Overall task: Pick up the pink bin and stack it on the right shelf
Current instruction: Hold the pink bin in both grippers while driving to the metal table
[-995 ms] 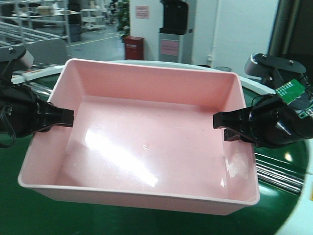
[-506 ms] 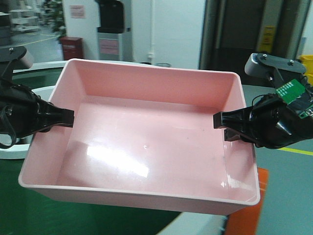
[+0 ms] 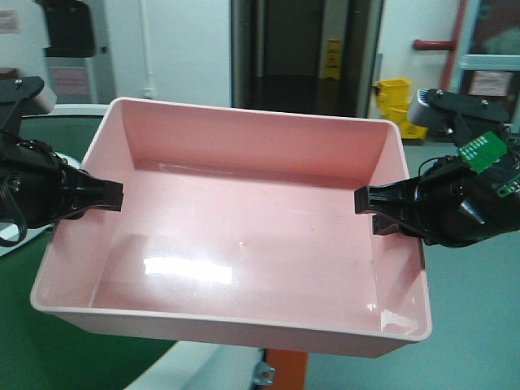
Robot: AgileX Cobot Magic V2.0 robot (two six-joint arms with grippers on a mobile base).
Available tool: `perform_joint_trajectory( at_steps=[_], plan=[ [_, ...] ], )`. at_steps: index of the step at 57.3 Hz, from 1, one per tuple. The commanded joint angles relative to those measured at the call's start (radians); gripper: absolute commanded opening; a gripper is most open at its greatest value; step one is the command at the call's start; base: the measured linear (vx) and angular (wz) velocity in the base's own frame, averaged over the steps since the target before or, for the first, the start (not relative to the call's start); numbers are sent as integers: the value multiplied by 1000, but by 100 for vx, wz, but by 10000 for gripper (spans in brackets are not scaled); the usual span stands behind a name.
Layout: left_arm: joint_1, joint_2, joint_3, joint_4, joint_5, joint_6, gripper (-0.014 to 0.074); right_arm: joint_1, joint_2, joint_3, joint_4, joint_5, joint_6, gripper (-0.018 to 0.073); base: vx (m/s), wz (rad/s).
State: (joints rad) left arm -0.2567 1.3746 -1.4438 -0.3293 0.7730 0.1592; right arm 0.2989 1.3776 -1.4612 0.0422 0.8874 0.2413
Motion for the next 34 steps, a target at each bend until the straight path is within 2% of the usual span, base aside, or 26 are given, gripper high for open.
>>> perform_joint_trajectory(
  at_steps=[1,34],
  plan=[
    [1,-39,-37,-16,-73,16,-1,-10,-38,-34,-13,-83,-21,-8,-7,-48],
    [1,-39,-37,-16,-73,16,-1,-10,-38,-34,-13,-83,-21,-8,-1,-48]
  ],
)
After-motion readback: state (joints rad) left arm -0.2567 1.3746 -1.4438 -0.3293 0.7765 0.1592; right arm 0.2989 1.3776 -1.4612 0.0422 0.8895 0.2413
